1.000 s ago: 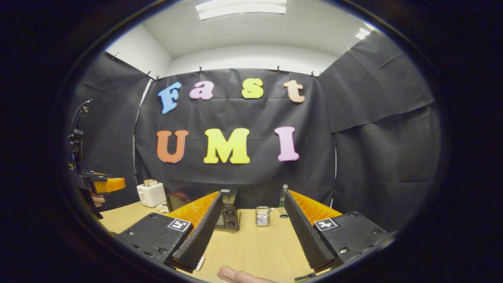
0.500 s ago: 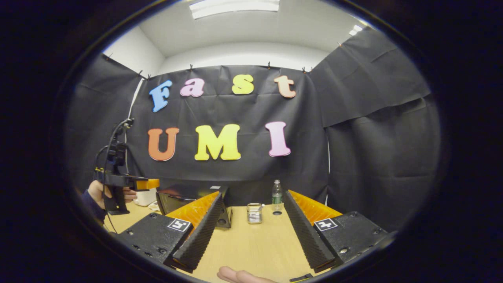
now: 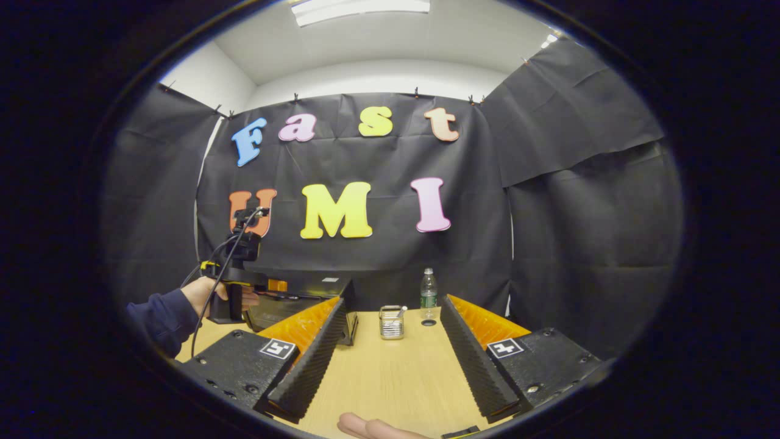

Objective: Open the electric oven with the left hand, put the food in, and close the electric oven.

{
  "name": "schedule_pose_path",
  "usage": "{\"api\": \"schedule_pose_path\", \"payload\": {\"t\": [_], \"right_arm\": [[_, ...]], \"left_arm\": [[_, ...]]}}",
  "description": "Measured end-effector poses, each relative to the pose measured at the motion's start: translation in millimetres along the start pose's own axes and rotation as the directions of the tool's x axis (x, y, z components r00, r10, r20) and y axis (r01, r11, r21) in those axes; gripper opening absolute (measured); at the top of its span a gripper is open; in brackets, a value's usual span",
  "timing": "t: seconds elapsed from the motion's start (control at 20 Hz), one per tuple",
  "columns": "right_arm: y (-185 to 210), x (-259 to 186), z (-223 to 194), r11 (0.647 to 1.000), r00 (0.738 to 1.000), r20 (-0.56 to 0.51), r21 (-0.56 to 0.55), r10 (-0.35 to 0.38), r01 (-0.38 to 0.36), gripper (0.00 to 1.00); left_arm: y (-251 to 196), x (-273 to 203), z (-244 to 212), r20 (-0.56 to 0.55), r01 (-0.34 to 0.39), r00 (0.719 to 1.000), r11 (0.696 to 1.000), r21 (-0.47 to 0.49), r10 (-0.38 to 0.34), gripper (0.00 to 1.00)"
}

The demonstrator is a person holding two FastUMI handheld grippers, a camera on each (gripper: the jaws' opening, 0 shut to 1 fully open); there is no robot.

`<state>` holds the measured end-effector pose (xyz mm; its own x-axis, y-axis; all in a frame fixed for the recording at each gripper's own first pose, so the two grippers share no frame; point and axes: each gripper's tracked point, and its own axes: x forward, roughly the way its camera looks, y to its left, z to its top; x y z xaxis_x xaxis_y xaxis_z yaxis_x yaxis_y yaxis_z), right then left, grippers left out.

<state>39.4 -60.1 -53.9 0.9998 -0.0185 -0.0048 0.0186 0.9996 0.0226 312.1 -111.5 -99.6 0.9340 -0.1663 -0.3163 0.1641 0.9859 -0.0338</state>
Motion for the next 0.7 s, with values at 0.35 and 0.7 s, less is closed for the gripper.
{"api": "schedule_pose_path", "payload": {"t": [0.35,0.7], "right_arm": [[-4.1,-7.0,-7.2,1.0,1.0,-0.019,0.02,-0.002,0.003,0.99],[6.9,-39.3,3.8,1.0,1.0,0.001,0.022,0.015,-0.015,0.99]], "left_arm": [[-3.9,-8.1,-10.7,-0.008,-0.056,0.998,0.998,0.038,0.056,0.99],[-14.2,-52.1,-58.3,-0.048,-0.033,0.998,0.999,-0.015,0.032,0.96]]}}
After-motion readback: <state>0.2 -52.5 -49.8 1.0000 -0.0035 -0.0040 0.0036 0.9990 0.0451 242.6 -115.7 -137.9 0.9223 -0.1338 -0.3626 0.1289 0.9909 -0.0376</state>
